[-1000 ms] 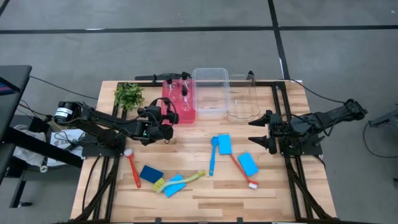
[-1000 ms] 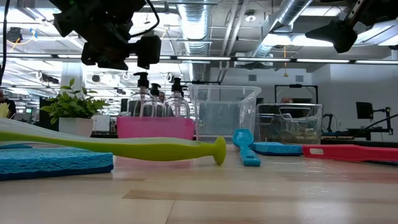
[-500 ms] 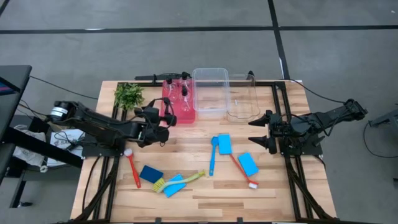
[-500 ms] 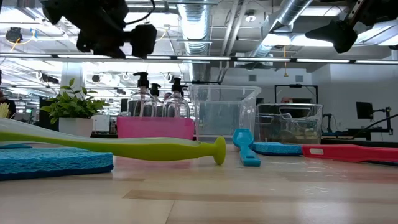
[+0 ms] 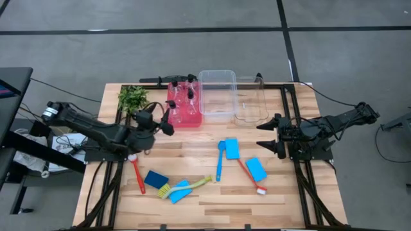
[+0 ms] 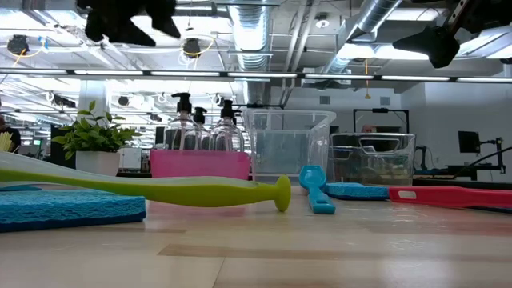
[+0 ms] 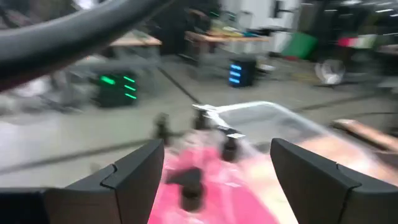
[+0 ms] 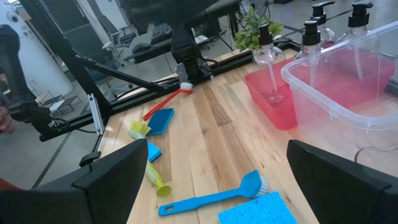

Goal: Pick & Place Kitchen Sink Supplies
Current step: Put the right red dishwashing brush into the transparent white bin

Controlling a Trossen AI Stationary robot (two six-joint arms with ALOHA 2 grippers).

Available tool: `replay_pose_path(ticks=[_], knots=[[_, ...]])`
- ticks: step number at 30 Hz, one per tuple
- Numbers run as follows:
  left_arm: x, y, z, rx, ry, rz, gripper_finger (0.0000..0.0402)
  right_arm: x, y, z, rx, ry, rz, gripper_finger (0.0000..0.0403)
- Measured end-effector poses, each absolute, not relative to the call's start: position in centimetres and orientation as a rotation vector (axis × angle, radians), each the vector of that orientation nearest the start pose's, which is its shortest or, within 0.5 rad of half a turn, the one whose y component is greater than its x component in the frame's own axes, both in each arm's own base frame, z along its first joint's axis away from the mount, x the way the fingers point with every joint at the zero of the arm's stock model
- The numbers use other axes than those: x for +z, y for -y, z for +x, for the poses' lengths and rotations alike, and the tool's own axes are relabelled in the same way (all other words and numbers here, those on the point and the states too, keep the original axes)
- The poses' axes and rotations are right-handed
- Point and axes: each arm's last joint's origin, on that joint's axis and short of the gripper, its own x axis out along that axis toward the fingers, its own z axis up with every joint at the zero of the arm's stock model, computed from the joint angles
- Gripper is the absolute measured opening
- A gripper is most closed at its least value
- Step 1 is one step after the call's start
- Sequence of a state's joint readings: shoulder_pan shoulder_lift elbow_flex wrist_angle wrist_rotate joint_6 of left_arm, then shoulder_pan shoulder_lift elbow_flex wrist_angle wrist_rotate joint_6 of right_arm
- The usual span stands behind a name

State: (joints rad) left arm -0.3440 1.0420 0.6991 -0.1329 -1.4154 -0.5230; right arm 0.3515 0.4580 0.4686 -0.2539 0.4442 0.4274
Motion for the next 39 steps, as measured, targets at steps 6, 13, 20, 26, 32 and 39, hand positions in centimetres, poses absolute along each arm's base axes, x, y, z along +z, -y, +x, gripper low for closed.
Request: replay_pose_path(ticks=[6, 13, 20, 26, 32, 39], knots=[[29.8, 4.9, 17.7, 0.729, -0.023, -0.310, 0.0296, 26.0, -2.9, 11.6, -0.138, -0.200, 0.331, 0.0377], [31.8, 4.5, 15.5, 0.452, 0.000, -0.442, 0.0296, 26.0, -2.9, 11.6, -0.138, -0.200, 0.331, 0.0377], [32.7, 4.0, 14.2, 0.434, 0.054, -0.485, 0.0296, 26.0, -2.9, 11.6, -0.139, -0.201, 0.331, 0.0377], [33.3, 3.8, 13.2, 0.320, 0.049, -0.442, 0.0296, 26.0, -2.9, 11.6, -0.138, -0.200, 0.331, 0.0377], [33.4, 3.0, 10.7, 0.164, 0.033, -0.375, 0.0296, 26.0, -2.9, 11.6, -0.138, -0.200, 0.331, 0.0377], [30.4, 2.3, 9.0, 0.164, 0.029, -0.342, 0.0296, 26.0, -2.9, 11.6, -0.138, -0.200, 0.331, 0.0377]])
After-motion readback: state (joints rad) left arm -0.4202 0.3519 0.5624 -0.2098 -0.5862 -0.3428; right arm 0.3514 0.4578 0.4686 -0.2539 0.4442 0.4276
